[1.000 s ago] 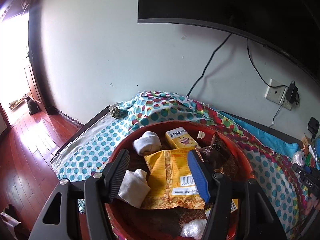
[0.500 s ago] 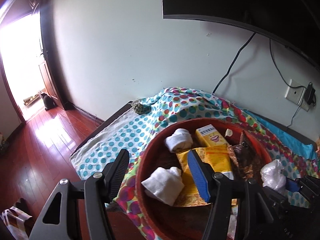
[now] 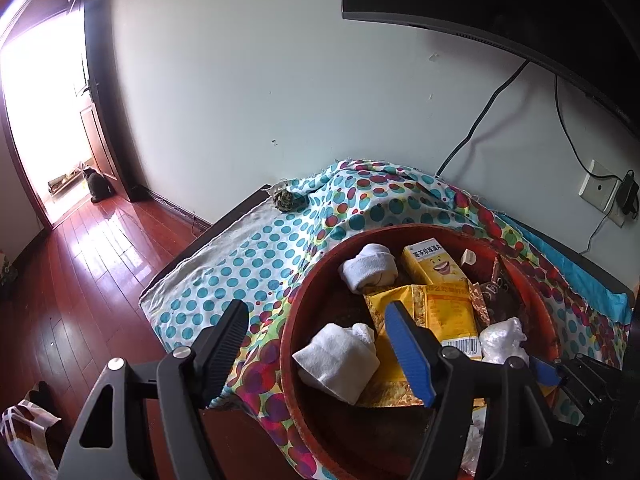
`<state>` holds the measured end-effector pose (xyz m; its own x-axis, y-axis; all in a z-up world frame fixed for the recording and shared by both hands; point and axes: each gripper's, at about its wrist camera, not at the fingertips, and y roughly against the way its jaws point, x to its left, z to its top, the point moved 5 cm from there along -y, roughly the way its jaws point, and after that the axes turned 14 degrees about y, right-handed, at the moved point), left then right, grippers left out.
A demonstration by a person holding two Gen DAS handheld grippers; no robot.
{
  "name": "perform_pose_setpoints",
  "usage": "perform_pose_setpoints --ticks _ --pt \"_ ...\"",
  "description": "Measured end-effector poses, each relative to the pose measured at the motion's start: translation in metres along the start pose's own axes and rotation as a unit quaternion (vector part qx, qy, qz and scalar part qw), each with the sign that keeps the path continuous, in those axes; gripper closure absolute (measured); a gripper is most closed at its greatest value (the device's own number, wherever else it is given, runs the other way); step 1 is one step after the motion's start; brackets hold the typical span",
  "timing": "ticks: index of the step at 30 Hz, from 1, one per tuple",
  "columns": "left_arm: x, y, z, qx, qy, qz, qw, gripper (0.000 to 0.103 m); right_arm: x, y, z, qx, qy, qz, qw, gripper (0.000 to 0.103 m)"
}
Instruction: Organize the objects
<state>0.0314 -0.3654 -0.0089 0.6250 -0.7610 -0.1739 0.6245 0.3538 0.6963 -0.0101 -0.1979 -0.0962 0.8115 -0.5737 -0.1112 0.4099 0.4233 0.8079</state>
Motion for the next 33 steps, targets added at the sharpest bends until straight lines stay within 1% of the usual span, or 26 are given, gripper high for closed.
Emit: perform_pose_setpoints --ticks 1,3,5,6,10,11,12,14,15,17,19,21,25,27,30,32,33 --pt "0.0 -0.001 -0.001 0.003 0.0 0.001 1.0 0.03 -0.001 0.0 0.0 0.0 -0.004 0.001 1.0 0.055" --pt "-0.001 -0.004 -0.003 0.007 -0.002 0.002 1.0 0.03 -0.002 0.001 -0.001 -0.004 -0.01 0.002 1.0 0.046" --pt "-0.003 -0.006 -0.004 0.012 -0.003 0.001 0.9999 0.03 -0.004 0.004 0.0 -0.007 -0.011 -0.004 1.0 0.042" --pt "-0.004 -0.006 -0.005 0.013 -0.006 0.0 0.9999 0.03 -0.004 0.005 0.0 -0.007 -0.012 -0.005 1.0 0.038" --pt "-0.01 -0.008 -0.009 0.021 -0.014 0.002 0.9997 0.029 -0.006 0.011 0.0 -0.008 -0.012 -0.011 1.0 0.032" --pt "-0.011 -0.009 -0.009 0.023 -0.014 0.002 0.9996 0.026 -0.007 0.014 -0.001 -0.006 -0.01 -0.015 1.0 0.028" --pt "-0.011 -0.01 -0.011 0.031 -0.01 0.0 0.9995 0.025 -0.007 0.016 -0.002 -0.002 -0.011 -0.019 1.0 0.023" --pt "-0.011 -0.01 -0.013 0.04 -0.003 -0.004 0.9992 0.025 -0.009 0.025 -0.005 -0.004 -0.012 -0.025 1.0 0.02" --pt "-0.011 -0.01 -0.016 0.048 0.0 -0.008 0.9988 0.025 -0.009 0.03 -0.007 -0.004 -0.009 -0.033 0.999 0.017" --pt "-0.01 -0.012 -0.02 0.059 -0.006 -0.004 0.9982 0.025 -0.011 0.038 -0.011 0.001 -0.005 -0.048 0.999 0.012" --pt "-0.006 -0.009 -0.022 0.061 -0.01 0.005 0.9981 0.025 -0.013 0.047 -0.018 0.012 -0.004 -0.067 0.998 0.011" --pt "-0.002 -0.008 -0.022 0.063 -0.013 0.021 0.9977 0.025 -0.015 0.052 -0.026 0.027 -0.007 -0.081 0.996 0.008" --pt "0.003 0.0 -0.02 0.047 -0.032 0.057 0.9968 0.025 -0.013 0.063 -0.04 0.04 -0.006 -0.092 0.995 0.006" --pt "-0.001 0.004 -0.022 0.041 -0.045 0.063 0.9962 0.025 -0.011 0.067 -0.045 0.045 -0.007 -0.09 0.995 0.006" --pt "-0.012 0.006 -0.031 0.055 -0.063 0.057 0.9949 0.025 -0.006 0.069 -0.056 0.059 -0.01 -0.084 0.995 0.005" --pt "-0.023 0.008 -0.041 0.062 -0.082 0.054 0.9932 0.025 -0.002 0.069 -0.067 0.075 -0.022 -0.065 0.995 0.005" --pt "-0.03 0.009 -0.047 0.063 -0.095 0.046 0.9925 0.025 0.001 0.068 -0.073 0.083 -0.029 -0.053 0.995 0.005"
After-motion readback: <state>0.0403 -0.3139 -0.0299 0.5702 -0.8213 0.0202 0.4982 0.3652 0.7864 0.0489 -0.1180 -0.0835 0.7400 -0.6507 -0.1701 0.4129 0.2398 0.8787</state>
